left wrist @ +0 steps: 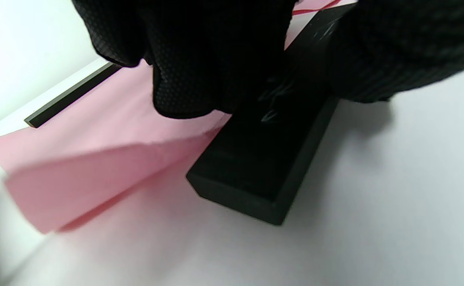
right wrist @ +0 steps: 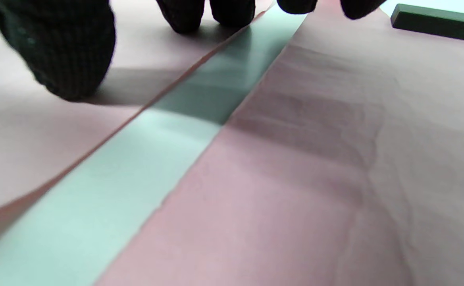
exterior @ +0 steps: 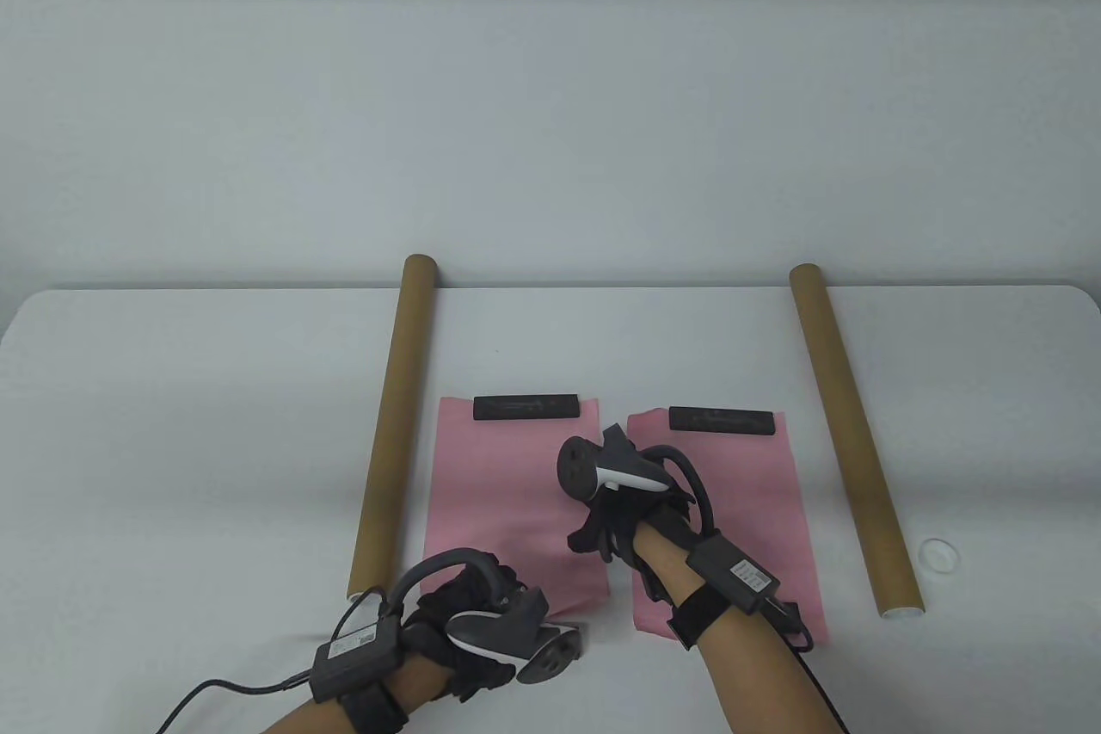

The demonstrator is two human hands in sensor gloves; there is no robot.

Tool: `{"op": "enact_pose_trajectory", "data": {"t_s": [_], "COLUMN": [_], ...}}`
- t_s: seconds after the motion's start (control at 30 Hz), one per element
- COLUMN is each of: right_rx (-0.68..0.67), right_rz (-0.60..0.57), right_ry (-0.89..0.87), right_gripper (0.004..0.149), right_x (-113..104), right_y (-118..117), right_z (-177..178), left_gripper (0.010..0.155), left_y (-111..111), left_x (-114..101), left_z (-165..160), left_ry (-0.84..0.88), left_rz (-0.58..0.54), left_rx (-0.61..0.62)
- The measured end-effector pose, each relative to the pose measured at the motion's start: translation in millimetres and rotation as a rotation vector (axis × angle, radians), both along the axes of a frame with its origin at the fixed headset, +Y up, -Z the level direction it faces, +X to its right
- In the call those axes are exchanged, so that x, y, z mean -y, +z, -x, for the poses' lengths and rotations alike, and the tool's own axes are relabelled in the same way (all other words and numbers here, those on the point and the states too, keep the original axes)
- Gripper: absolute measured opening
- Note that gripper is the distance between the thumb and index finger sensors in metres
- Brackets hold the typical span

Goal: Roll up papers and store in mailing tubes

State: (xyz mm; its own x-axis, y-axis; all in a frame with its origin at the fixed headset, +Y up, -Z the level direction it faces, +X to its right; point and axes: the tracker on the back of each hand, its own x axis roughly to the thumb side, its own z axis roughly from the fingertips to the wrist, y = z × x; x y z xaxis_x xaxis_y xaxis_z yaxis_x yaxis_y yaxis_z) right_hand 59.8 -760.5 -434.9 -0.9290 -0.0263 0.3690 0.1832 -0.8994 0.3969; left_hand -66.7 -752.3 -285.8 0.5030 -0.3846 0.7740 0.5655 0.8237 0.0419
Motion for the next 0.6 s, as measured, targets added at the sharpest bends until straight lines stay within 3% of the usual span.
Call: {"op": "enact_pose_trajectory", "data": {"t_s": [0.33,0.5,0.6], "right_rx": [-0.003,-0.002,-0.001], "right_rz": [-0.001,0.000,0.002], "right_ry": [-0.006,-0.009,-0.017], "right_gripper": [0.086,0.086,0.086], "right_x": [0,1,1], "right_y": [0,0,0], "right_z": [0,-1,-1], "left_gripper": [0.073,0.078,0.073], "left_y": [-3,-24,-42], "left_x": [1,-33,-62], "left_z": [1,9,17], "left_ry": [-0.025,0.130,0.198], "left_rz": [0.022,-0.012,-0.111], "left_rx": [-0.050,-0.127,-0.191]}}
